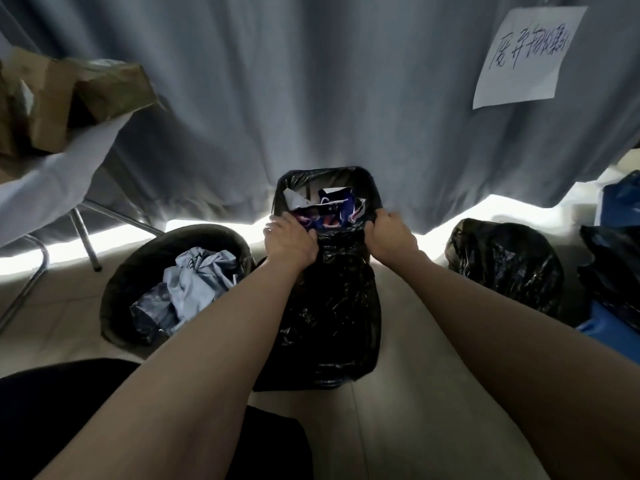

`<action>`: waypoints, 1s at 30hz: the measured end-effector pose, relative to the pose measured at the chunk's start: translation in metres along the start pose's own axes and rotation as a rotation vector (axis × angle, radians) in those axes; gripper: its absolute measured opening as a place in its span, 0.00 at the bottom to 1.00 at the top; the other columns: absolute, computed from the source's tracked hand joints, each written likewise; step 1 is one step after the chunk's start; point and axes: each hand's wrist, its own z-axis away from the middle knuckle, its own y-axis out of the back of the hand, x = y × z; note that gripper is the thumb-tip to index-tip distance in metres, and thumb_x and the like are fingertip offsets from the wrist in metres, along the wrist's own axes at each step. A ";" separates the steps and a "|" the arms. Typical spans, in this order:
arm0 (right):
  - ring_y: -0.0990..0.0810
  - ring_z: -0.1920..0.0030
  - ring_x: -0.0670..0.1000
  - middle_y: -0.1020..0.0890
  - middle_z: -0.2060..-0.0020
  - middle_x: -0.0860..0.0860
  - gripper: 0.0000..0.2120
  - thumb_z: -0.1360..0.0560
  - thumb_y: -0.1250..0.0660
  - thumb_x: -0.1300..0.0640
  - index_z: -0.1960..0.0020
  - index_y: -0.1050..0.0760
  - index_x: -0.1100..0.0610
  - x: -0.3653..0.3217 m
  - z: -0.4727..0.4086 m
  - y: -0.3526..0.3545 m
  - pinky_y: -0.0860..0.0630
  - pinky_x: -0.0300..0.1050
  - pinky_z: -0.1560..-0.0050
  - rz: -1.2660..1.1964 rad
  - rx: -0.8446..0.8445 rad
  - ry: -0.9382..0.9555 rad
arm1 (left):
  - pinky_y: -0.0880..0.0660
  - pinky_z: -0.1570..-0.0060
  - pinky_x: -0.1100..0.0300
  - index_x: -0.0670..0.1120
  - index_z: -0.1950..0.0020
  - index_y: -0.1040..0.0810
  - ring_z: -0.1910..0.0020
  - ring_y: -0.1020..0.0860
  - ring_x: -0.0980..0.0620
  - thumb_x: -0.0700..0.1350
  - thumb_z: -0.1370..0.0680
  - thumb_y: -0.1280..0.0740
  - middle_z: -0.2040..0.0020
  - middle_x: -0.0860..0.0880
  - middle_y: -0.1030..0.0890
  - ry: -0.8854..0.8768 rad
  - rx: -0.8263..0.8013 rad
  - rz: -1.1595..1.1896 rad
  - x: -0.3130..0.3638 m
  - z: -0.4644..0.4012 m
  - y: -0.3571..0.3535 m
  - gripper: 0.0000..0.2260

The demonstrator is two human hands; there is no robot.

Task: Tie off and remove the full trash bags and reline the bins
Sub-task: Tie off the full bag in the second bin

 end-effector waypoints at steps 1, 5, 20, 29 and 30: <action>0.25 0.41 0.66 0.27 0.40 0.64 0.17 0.19 0.47 0.54 0.37 0.33 0.64 -0.002 -0.005 -0.003 0.29 0.56 0.43 -0.043 -0.002 -0.051 | 0.39 0.28 0.46 0.32 0.23 0.50 0.26 0.40 0.35 0.56 0.17 0.49 0.24 0.31 0.44 0.038 -0.012 0.044 0.002 -0.004 -0.002 0.33; 0.25 0.41 0.65 0.27 0.38 0.62 0.17 0.21 0.42 0.60 0.34 0.36 0.65 -0.010 -0.019 -0.012 0.28 0.54 0.44 -0.230 0.064 -0.208 | 0.38 0.28 0.48 0.29 0.25 0.50 0.26 0.40 0.37 0.53 0.17 0.49 0.25 0.32 0.43 0.081 0.003 0.191 0.010 -0.012 -0.007 0.32; 0.25 0.42 0.62 0.31 0.37 0.62 0.15 0.21 0.42 0.63 0.34 0.34 0.59 0.063 -0.007 0.035 0.30 0.49 0.47 -0.388 0.331 -0.535 | 0.33 0.34 0.49 0.36 0.26 0.40 0.33 0.31 0.39 0.54 0.21 0.42 0.30 0.38 0.34 -0.084 0.021 0.386 0.093 0.006 -0.005 0.29; 0.25 0.39 0.63 0.26 0.39 0.62 0.21 0.25 0.33 0.59 0.34 0.33 0.58 0.112 0.049 0.074 0.28 0.51 0.42 -0.278 0.289 -0.531 | 0.31 0.37 0.52 0.38 0.31 0.30 0.36 0.29 0.42 0.56 0.21 0.41 0.32 0.40 0.33 -0.260 0.051 0.054 0.132 0.053 0.005 0.27; 0.25 0.39 0.63 0.26 0.39 0.62 0.21 0.25 0.32 0.59 0.35 0.33 0.57 0.115 0.056 0.077 0.28 0.51 0.43 -0.274 0.280 -0.525 | 0.31 0.38 0.52 0.38 0.31 0.29 0.36 0.29 0.42 0.56 0.21 0.41 0.32 0.40 0.32 -0.269 0.045 0.015 0.132 0.057 0.006 0.27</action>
